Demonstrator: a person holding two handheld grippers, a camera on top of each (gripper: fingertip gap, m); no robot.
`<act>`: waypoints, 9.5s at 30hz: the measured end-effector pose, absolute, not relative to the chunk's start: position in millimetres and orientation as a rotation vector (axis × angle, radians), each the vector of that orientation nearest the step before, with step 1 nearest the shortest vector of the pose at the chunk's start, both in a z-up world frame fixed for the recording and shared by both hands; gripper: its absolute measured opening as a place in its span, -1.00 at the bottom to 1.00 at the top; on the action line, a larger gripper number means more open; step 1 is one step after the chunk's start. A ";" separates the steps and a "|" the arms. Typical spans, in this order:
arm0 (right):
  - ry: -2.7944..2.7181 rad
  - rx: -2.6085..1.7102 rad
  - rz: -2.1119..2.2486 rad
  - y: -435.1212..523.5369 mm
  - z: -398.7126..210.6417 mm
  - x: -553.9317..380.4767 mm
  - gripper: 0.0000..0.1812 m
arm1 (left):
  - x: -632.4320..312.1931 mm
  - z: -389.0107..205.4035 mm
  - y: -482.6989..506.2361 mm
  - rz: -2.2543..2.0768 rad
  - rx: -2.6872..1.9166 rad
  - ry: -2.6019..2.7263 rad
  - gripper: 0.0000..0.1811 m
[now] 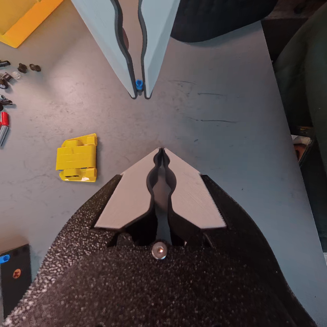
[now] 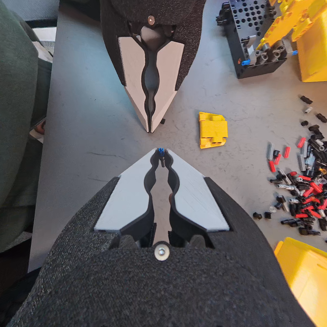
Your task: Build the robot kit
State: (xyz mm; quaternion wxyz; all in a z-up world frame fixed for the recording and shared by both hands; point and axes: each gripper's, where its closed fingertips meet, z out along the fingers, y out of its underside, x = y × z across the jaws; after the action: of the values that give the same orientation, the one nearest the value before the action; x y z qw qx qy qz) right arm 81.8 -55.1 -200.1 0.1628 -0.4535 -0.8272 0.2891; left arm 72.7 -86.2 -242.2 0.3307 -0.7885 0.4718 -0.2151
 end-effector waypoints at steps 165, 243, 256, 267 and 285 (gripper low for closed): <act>-2.036 -1.465 0.955 -44.3 -219.1 72.7 -0.93 | 74.9 -241.5 -59.2 -0.548 -2.051 1.249 -0.94; -2.082 -1.326 1.166 -66.9 -217.5 61.6 -0.94 | 75.1 -242.0 -66.0 -0.587 -2.092 1.184 -0.94; -2.144 -1.294 1.235 -69.2 -218.3 61.2 -0.94 | 74.8 -242.1 -66.4 -0.583 -2.087 1.190 -0.94; -2.152 -1.221 1.290 -73.6 -215.2 61.0 -0.94 | 74.3 -242.1 -66.9 -0.597 -2.089 1.192 -0.94; -2.205 -1.167 1.243 -73.3 -219.1 59.5 -0.94 | 73.8 -242.0 -67.1 -0.636 -2.103 1.183 -0.94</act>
State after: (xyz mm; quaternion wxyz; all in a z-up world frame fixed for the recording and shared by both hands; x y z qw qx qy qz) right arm 59.5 -73.3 -219.1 0.1764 -0.4121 -0.7787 0.4390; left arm 73.8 -67.1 -242.0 0.3178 -0.7991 0.4495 -0.2416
